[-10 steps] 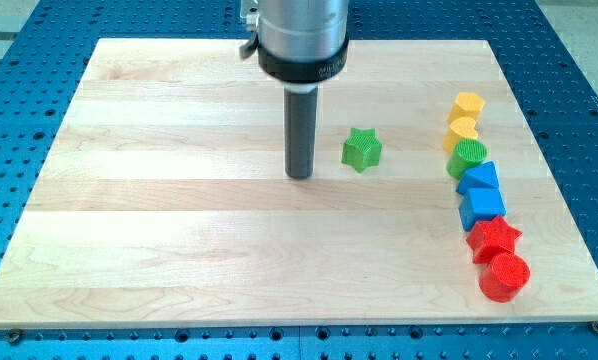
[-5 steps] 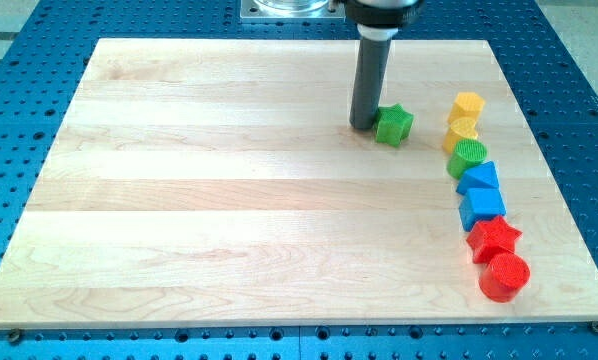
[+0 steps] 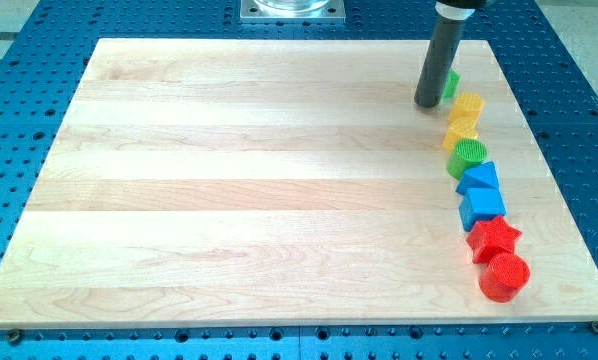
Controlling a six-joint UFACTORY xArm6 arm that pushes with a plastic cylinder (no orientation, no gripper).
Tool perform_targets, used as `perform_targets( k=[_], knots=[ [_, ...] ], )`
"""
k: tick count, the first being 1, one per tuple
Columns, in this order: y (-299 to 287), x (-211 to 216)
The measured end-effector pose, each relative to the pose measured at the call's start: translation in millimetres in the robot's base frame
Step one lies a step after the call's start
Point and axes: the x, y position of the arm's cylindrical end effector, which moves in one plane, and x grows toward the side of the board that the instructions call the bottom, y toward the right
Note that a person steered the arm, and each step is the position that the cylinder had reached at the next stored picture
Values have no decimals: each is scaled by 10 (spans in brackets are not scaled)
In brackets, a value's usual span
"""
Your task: Adjust the green star vertically above the yellow hexagon
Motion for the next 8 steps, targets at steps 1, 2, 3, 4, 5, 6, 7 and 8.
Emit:
perform_targets(
  k=[1, 2, 3, 4, 5, 6, 7, 8],
  knots=[
    [-194, -197],
    [177, -300],
    [489, -309],
    [506, -340],
    [631, -864],
    [1190, -777],
    [1739, -484],
    [1534, -318]
  ],
)
